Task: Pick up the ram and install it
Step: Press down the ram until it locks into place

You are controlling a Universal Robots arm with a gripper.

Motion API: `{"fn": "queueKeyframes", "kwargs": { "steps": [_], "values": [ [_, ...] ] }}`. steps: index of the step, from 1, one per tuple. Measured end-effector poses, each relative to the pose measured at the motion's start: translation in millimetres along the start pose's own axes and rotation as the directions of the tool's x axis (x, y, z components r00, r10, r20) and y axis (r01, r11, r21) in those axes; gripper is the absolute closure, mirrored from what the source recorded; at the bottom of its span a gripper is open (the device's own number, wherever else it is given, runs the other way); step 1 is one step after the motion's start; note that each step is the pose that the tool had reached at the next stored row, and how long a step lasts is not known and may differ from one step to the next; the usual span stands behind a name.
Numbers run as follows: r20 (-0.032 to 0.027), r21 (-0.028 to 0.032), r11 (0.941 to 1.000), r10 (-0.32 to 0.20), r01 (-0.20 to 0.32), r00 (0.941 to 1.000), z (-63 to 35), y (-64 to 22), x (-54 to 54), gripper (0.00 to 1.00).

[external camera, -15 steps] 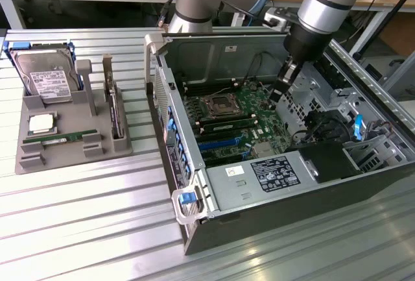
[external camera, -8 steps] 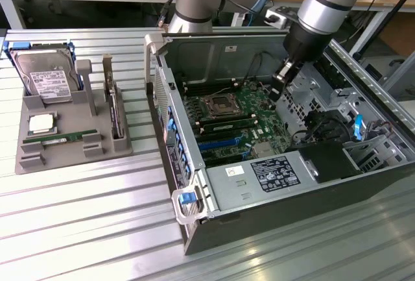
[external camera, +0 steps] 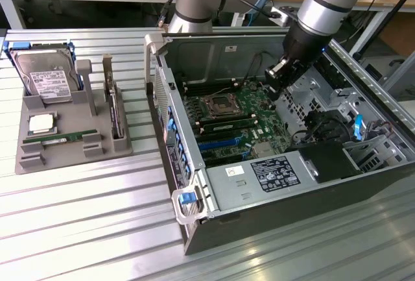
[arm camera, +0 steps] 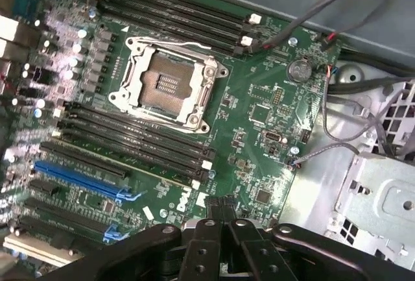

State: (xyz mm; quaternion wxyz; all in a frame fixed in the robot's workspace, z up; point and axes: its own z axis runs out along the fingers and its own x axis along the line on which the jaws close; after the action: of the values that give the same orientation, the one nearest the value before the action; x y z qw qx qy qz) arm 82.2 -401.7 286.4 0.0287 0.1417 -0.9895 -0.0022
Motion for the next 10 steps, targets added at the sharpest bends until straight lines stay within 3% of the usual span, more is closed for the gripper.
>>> {"fn": "queueKeyframes", "kwargs": {
  "steps": [5, 7, 10],
  "values": [
    [0.0011, -0.0069, 0.9924, 0.123, -0.123, 0.9925, 0.8, 0.0, -0.1, 0.89],
    [0.0013, -0.0106, 0.9828, 0.185, -0.185, 0.9828, 1.3, 0.0, -0.1, 0.89],
    [0.0012, -0.0159, 0.9607, 0.277, -0.277, 0.9608, 1.7, 0.0, -0.1, 0.89]
  ]
}}
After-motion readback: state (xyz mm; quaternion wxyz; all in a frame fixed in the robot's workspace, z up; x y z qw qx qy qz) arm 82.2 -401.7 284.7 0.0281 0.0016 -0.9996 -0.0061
